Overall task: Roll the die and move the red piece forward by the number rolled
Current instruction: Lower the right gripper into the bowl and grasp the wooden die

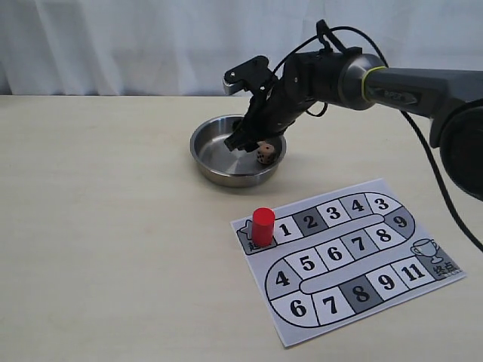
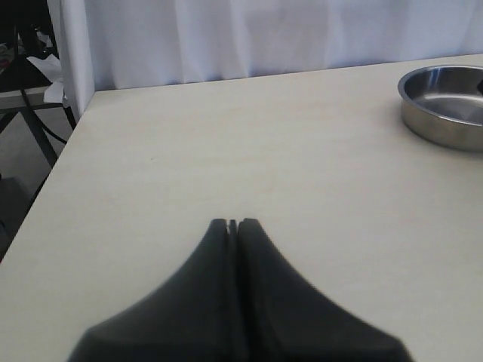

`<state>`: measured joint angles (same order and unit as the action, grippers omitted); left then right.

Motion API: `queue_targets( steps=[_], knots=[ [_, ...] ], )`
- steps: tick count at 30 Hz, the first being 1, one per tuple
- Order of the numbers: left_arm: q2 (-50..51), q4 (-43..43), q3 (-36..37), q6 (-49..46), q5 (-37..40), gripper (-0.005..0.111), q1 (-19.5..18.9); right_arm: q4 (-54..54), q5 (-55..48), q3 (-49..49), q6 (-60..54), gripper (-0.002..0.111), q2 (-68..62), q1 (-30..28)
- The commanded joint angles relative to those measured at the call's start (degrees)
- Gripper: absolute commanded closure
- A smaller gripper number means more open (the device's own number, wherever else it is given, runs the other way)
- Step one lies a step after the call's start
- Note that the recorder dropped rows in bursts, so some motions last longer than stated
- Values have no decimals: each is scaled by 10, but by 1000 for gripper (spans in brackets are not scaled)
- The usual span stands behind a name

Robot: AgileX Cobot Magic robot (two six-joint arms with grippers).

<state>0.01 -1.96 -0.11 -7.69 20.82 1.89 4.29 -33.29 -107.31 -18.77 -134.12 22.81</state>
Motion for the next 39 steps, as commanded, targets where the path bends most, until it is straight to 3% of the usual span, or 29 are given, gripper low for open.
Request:
queue_targets(
  steps=[1,28,39],
  knots=[
    [0,-3,1,2,-5,107,1,-26,8,-3,-5,44,-14,-3],
    [0,-3,1,2,-5,107,1,-84,17,-3,36,44,-31,-3],
    [0,-3,1,2,-5,107,1,-26,5,-3,35,44,-31,-1]
  ],
)
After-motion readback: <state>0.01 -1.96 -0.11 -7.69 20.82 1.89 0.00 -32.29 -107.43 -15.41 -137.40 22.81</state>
